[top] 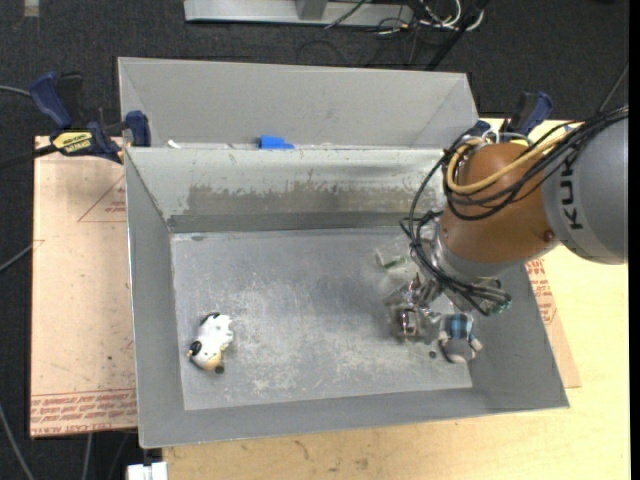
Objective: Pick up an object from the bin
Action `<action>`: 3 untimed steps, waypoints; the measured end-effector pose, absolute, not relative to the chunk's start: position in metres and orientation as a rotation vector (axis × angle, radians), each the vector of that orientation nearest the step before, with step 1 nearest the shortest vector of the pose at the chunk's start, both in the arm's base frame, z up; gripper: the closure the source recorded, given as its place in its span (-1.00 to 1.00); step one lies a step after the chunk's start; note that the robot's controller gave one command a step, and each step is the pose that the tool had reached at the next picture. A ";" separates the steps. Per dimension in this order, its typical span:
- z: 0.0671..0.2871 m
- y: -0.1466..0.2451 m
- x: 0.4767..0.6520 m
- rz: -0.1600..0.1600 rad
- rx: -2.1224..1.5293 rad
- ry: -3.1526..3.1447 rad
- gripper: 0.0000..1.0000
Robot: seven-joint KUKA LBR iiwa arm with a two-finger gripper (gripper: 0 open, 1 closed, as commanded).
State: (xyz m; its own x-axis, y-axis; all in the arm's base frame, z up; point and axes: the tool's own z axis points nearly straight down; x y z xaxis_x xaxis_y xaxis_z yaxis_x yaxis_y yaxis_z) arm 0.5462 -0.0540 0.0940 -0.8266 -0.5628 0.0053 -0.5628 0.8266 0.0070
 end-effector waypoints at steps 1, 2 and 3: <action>0.111 -0.054 0.549 -0.003 0.925 -3.003 1.00; 0.131 -0.054 0.548 -0.005 0.924 -3.000 1.00; 0.149 -0.054 0.549 -0.002 0.925 -3.005 1.00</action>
Offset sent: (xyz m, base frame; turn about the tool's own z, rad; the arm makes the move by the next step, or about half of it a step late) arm 0.0001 0.0001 0.0042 0.0000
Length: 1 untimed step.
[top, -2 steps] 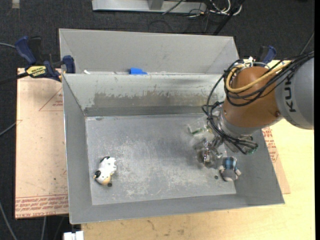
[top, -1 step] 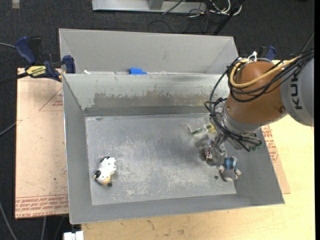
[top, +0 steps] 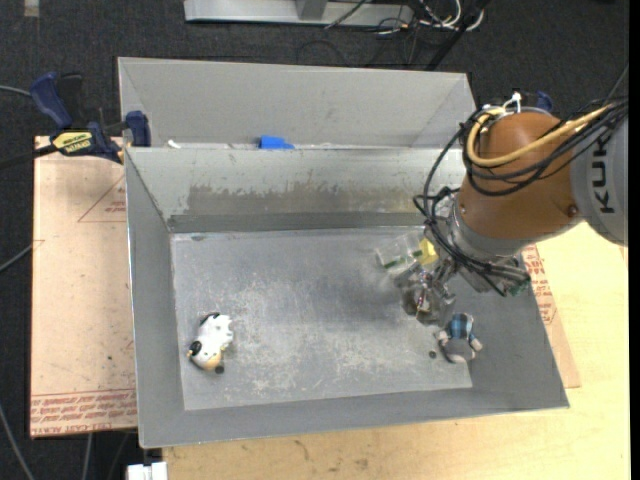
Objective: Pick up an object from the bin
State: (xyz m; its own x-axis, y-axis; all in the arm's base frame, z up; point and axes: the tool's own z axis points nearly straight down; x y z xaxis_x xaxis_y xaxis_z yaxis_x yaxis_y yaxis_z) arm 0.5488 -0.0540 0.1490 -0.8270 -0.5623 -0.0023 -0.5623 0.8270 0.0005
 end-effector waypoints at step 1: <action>0.163 -0.054 0.549 0.001 -0.922 3.001 1.00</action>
Offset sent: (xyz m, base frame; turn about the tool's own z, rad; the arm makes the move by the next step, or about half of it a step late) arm 0.0002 -0.0001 0.0206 0.0000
